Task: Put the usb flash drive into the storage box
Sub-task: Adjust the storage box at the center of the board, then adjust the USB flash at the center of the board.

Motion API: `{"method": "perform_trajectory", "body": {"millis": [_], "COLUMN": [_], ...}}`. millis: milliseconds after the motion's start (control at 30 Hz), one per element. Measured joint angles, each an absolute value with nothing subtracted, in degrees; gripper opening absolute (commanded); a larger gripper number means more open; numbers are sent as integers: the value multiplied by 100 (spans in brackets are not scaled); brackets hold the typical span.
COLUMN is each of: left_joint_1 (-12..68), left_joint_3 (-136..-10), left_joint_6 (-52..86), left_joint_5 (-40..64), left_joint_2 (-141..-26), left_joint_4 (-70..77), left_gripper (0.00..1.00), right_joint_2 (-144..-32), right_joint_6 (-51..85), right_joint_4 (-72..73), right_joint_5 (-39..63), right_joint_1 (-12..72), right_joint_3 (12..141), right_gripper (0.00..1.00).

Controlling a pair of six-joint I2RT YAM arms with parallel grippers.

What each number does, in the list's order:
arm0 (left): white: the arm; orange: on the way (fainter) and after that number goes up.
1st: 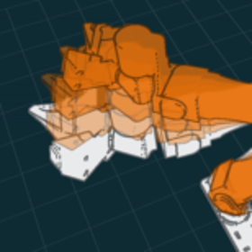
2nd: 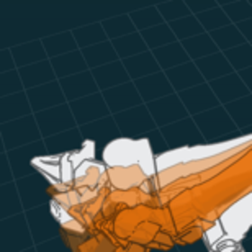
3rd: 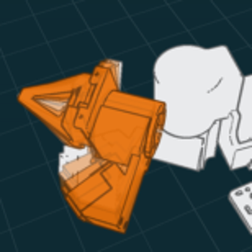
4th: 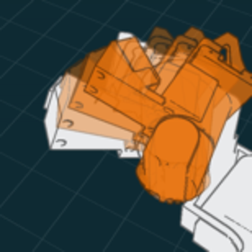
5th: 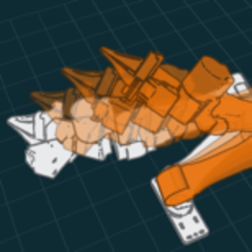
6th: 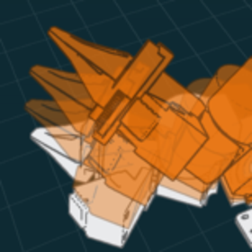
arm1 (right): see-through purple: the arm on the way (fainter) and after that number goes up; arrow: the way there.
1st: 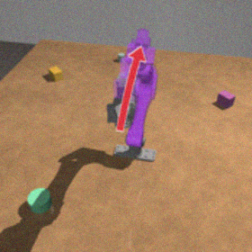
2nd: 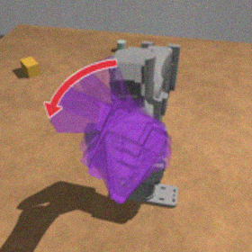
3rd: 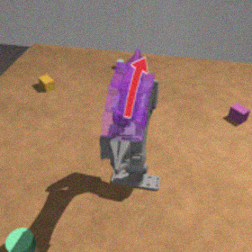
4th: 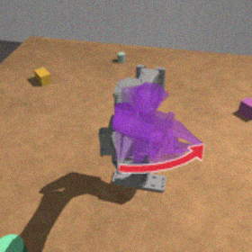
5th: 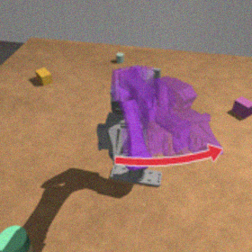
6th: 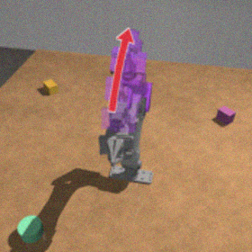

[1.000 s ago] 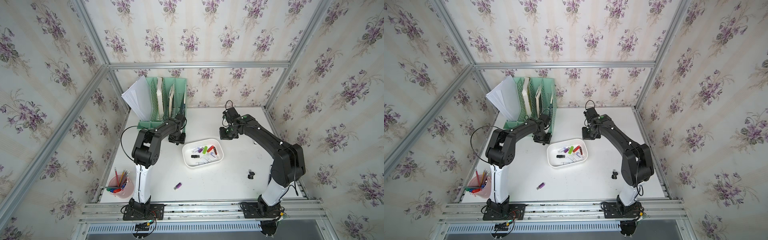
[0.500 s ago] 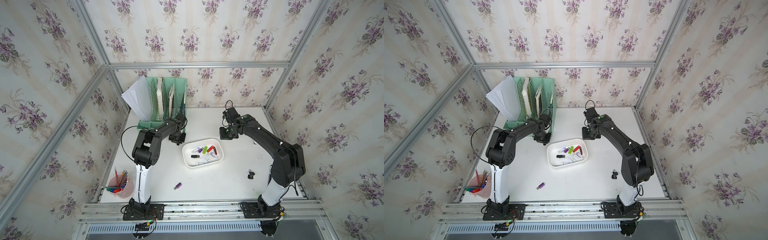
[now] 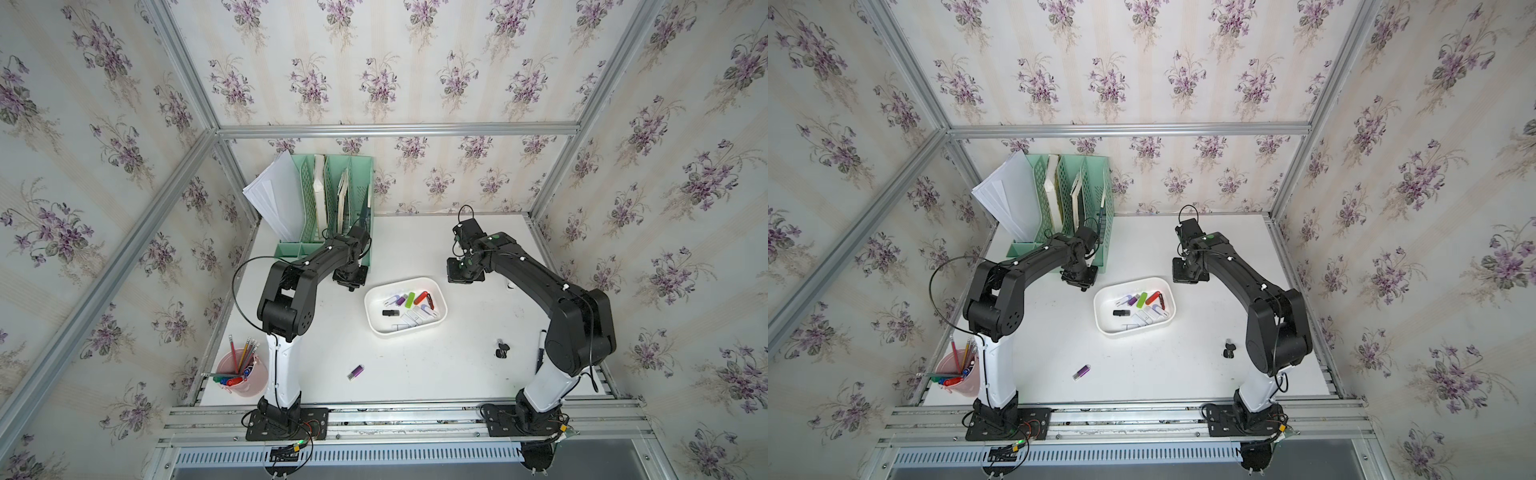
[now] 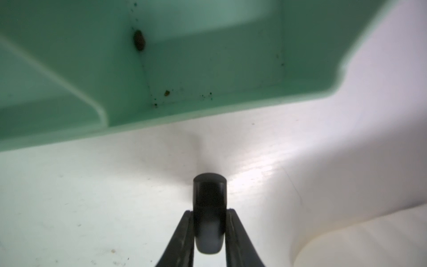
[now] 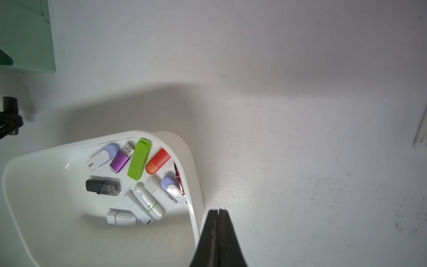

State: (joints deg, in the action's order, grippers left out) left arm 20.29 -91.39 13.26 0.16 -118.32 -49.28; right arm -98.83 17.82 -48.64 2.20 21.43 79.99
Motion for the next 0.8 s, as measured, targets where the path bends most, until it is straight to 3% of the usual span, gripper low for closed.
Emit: {"method": "perform_trajectory", "body": {"millis": [367,800], "left_joint_1": [2307,2635], "left_joint_3": [-9395,-9419], "left_joint_6": [1415,1671], "left_joint_5": [12,-43], "left_joint_2": [-10798,-10038], "left_joint_4": [-5454,-6112], "left_gripper": [28,29], "right_joint_2": [-9891,-10057], "right_joint_6": [1905,2126], "right_joint_4": [-4436,-3948], "right_joint_5": [548,1184], "right_joint_1": [2137,2971], "right_joint_3": [7011,6836], "right_gripper": [0,0]}}
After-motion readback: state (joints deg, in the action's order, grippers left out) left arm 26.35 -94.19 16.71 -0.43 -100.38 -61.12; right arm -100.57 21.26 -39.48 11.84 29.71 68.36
